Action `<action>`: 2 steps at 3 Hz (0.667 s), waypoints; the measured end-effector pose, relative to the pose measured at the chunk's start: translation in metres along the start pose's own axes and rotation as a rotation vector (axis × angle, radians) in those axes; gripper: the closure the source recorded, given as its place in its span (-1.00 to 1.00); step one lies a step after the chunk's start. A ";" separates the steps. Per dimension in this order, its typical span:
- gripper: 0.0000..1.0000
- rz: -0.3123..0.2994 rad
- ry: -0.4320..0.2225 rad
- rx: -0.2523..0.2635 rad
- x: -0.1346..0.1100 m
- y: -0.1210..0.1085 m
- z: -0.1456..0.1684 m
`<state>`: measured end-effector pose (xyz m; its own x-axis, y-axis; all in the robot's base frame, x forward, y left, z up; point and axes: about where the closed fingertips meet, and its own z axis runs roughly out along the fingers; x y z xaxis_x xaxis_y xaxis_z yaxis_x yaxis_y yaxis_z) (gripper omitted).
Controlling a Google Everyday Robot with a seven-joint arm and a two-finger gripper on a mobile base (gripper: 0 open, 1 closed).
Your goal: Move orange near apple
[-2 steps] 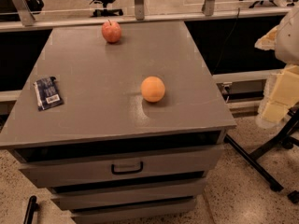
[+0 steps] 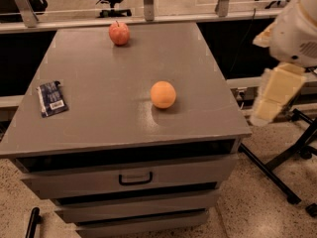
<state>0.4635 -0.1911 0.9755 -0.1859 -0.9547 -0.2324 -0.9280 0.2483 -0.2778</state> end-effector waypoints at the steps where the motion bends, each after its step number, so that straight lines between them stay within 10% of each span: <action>1: -1.00 -0.025 -0.075 0.019 -0.050 -0.025 0.031; 2: -1.00 -0.041 -0.160 0.002 -0.101 -0.044 0.069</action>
Offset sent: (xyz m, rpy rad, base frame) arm 0.1375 0.1644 -0.0566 0.2460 -0.0413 0.1392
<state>0.5452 -0.0943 0.9473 -0.0941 -0.9259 -0.3659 -0.9330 0.2103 -0.2922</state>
